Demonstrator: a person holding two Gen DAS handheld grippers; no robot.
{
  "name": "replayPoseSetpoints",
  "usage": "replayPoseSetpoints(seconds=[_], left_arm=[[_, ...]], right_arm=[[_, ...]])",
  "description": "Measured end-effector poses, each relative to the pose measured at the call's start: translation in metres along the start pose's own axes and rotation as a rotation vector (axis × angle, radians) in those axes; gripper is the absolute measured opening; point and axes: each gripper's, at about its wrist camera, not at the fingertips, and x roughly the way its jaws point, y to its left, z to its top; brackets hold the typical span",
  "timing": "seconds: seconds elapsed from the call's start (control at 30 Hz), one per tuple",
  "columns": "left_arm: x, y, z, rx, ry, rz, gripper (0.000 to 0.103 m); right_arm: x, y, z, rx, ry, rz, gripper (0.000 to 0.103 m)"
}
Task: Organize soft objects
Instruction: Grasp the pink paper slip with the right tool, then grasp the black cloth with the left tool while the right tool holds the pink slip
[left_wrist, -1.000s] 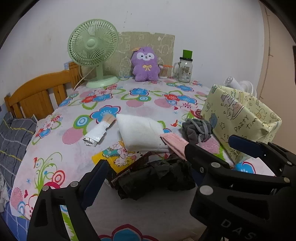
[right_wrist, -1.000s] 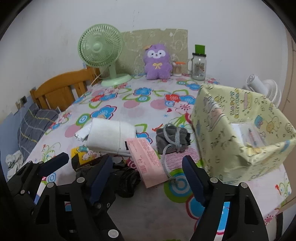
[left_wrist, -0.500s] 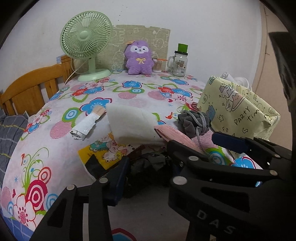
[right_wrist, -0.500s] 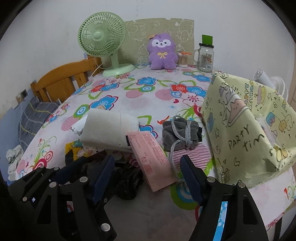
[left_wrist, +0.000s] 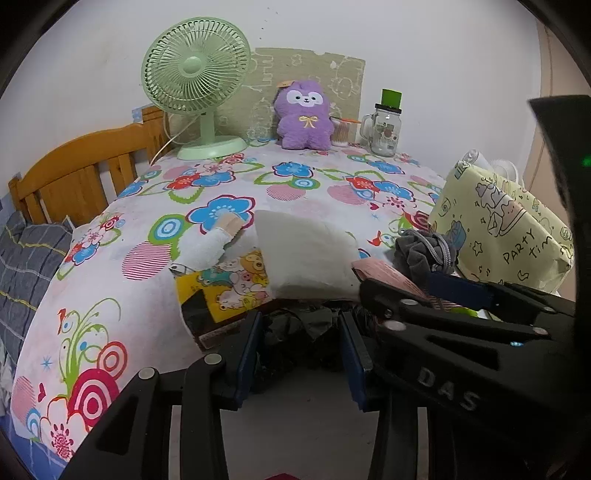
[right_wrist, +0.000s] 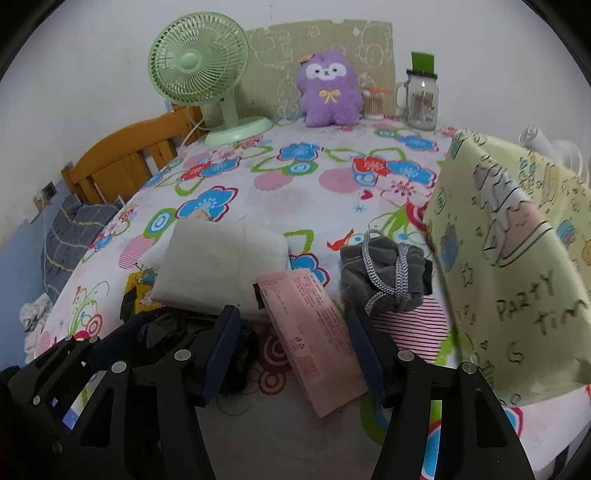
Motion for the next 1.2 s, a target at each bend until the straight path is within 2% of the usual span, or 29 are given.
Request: replayPoseSetpoints(seconds=[0.2, 0.27, 0.43, 1.2], left_arm=[[0.002, -0.003, -0.001, 0.002, 0.005, 0.005, 0.042], [0.002, -0.004, -0.001, 0.003, 0.007, 0.003, 0.041], [0.001, -0.008, -0.001, 0.015, 0.011, -0.001, 0.039], [-0.022, -0.026, -0.001, 0.022, -0.005, 0.009, 0.037]], right_arm=[[0.012, -0.009, 0.0, 0.048, 0.04, 0.011, 0.063], [0.011, -0.007, 0.0, 0.042, 0.04, 0.022, 0.051], [0.01, -0.008, -0.002, 0.044, 0.043, 0.026, 0.043], [-0.034, -0.007, -0.01, 0.013, -0.024, -0.022, 0.042]])
